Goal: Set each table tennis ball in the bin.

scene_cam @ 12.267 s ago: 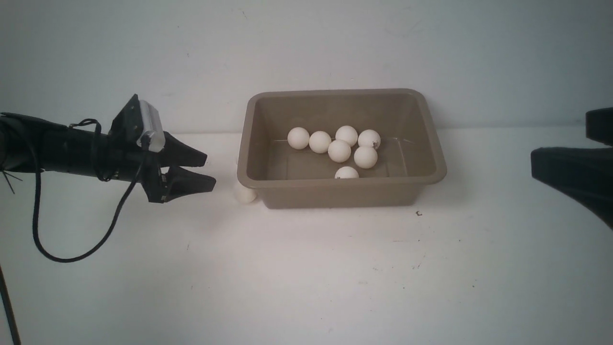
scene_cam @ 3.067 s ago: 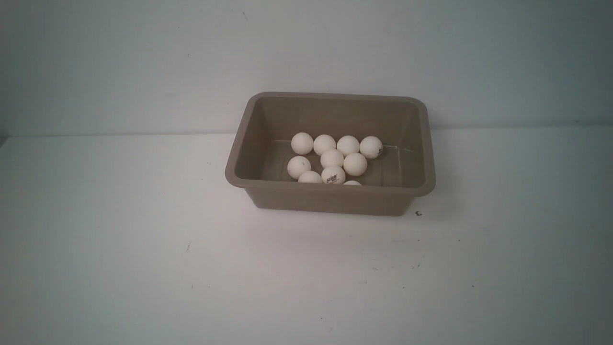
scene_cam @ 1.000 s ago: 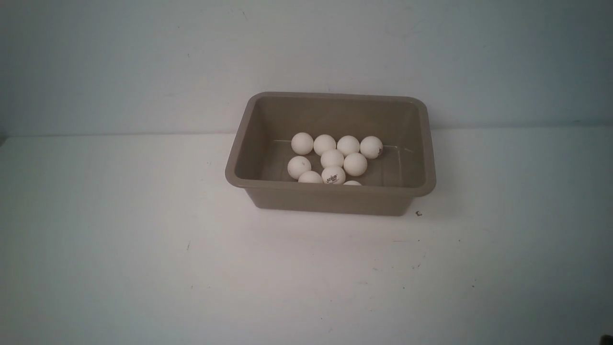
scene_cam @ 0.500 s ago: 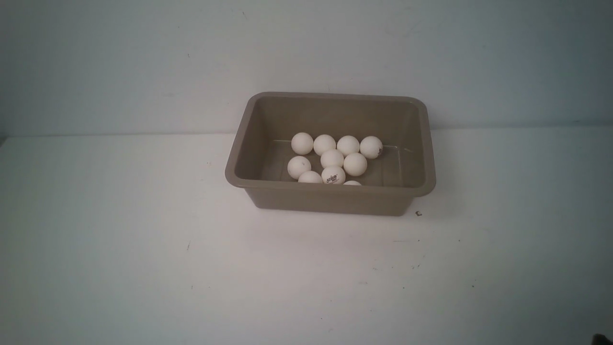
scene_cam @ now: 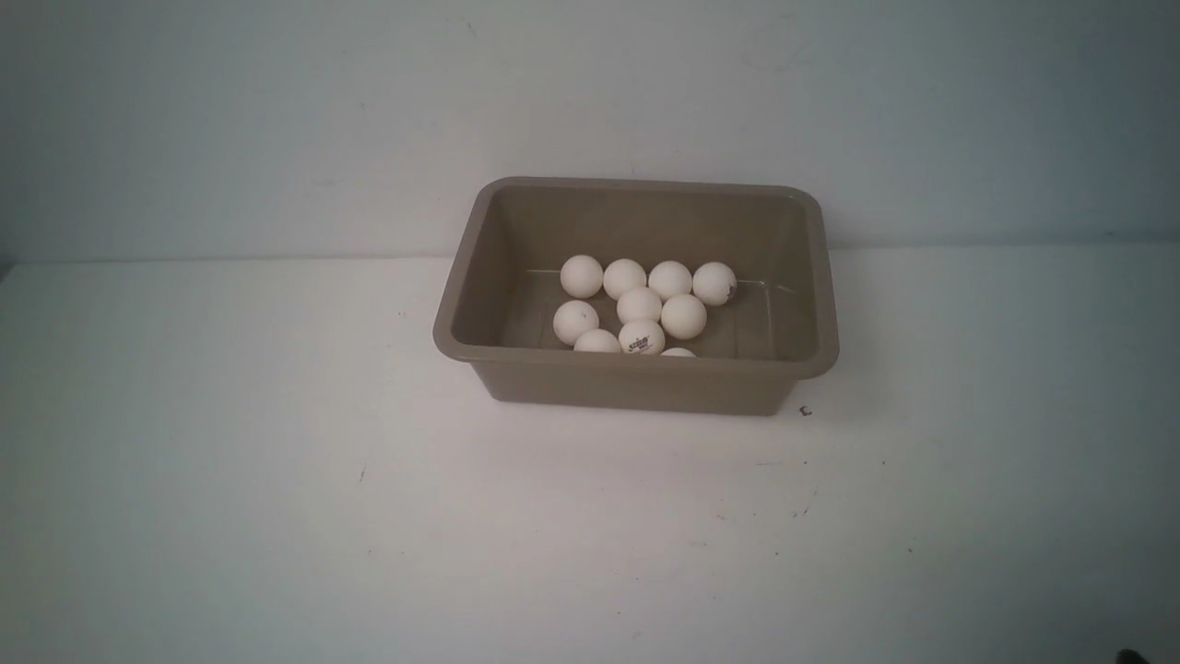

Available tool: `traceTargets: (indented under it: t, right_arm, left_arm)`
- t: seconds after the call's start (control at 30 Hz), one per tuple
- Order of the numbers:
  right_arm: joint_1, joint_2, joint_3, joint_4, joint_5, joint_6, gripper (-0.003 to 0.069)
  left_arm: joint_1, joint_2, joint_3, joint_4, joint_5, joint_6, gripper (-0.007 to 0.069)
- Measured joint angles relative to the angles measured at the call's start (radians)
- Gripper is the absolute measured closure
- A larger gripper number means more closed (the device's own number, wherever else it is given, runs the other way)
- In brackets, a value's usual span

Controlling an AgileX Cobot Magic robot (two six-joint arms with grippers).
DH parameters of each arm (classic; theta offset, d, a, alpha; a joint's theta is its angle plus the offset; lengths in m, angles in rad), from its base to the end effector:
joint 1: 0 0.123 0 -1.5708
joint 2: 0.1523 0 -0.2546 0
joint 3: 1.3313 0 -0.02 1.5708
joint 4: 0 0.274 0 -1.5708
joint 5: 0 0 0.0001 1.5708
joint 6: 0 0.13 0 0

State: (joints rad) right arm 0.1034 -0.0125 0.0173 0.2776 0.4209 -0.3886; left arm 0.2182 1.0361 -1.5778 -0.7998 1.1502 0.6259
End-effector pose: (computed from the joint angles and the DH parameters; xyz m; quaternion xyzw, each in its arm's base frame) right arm 0.1395 0.0291 0.1597 -0.1286 0.8011 0.0366 0.5835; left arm 0.2199 -0.0385 0.5008 0.2010 0.7725 -0.1642 0.5796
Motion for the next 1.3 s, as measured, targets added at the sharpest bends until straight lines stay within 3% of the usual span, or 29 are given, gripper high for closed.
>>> traceTargets:
  t: [0.27, 0.47, 0.8, 1.17, 1.3]
  right_arm:
    - [0.0, 0.0, 0.001, 0.001, -0.007, 0.0, 0.0076]
    - [0.0, 0.0, 0.001, 0.002, -0.007, 0.0, 0.0076]
    - [0.0, 0.0, 0.001, 0.002, -0.007, 0.001, 0.0076]
    - [0.0, 0.0, 0.001, 0.002, -0.007, 0.001, 0.0076]
    - [0.0, 0.0, 0.001, 0.002, -0.007, 0.0, 0.0076]
  left_arm:
    - [0.0, 0.0, 0.0, 0.004, 0.0, 0.013, 0.022]
    - [0.0, 0.005, 0.0, -0.009, -0.019, 0.115, 0.022]
    - [-0.002, 0.14, 0.0, -0.356, -0.082, 0.212, 0.022]
    - [-0.04, 0.345, 0.0, -0.626, -0.086, 0.262, 0.022]
    - [-0.04, 0.373, 0.0, -0.68, -0.095, 0.367, 0.022]
